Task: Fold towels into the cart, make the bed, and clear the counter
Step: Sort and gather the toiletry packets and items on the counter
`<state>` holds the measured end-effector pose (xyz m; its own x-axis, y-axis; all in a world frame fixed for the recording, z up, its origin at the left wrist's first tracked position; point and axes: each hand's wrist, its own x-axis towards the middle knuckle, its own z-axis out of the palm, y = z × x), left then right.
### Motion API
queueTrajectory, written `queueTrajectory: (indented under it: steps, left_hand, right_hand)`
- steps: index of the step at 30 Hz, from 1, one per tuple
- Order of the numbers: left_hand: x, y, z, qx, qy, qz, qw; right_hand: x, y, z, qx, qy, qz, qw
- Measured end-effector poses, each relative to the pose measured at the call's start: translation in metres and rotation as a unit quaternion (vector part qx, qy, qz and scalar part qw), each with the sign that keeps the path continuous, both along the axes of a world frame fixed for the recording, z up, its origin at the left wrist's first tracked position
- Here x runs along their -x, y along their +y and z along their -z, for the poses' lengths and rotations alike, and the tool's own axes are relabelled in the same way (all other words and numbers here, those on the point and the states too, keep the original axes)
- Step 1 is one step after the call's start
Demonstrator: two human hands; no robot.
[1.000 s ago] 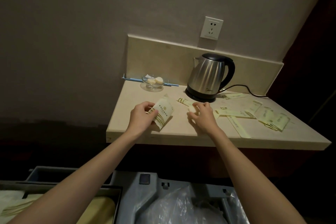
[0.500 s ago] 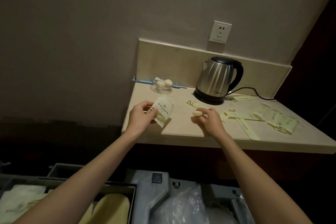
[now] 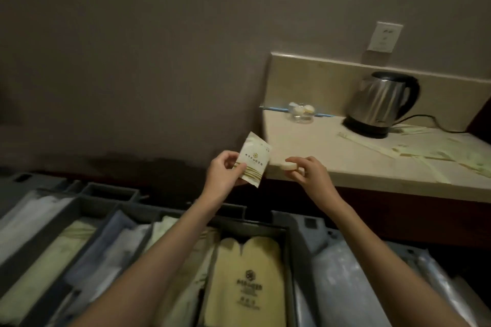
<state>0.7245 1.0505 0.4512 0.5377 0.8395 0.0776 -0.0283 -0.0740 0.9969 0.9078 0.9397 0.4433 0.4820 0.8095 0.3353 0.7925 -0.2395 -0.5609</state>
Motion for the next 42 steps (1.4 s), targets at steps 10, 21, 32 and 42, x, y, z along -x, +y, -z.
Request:
queueTrajectory:
  steps: [10,21,32,42]
  left_hand:
    - [0.201,0.053,0.07,0.046,0.102,-0.042,0.993]
    - [0.33,0.094,0.091,0.057,0.143,-0.061,0.986]
    - [0.256,0.027,0.102,0.013,0.123,0.119,0.985]
    - [0.216,-0.039,0.14,-0.33,0.306,0.192,0.872]
  right_hand:
    - [0.192,0.052,0.061,0.06,0.04,-0.019,0.997]
    - [0.3,0.084,0.077,0.061,0.02,-0.048,0.997]
    - [0.28,0.016,0.066,0.099,-0.008,0.088,0.991]
    - [0.282,-0.06,0.076,0.101,0.024,0.121,0.987]
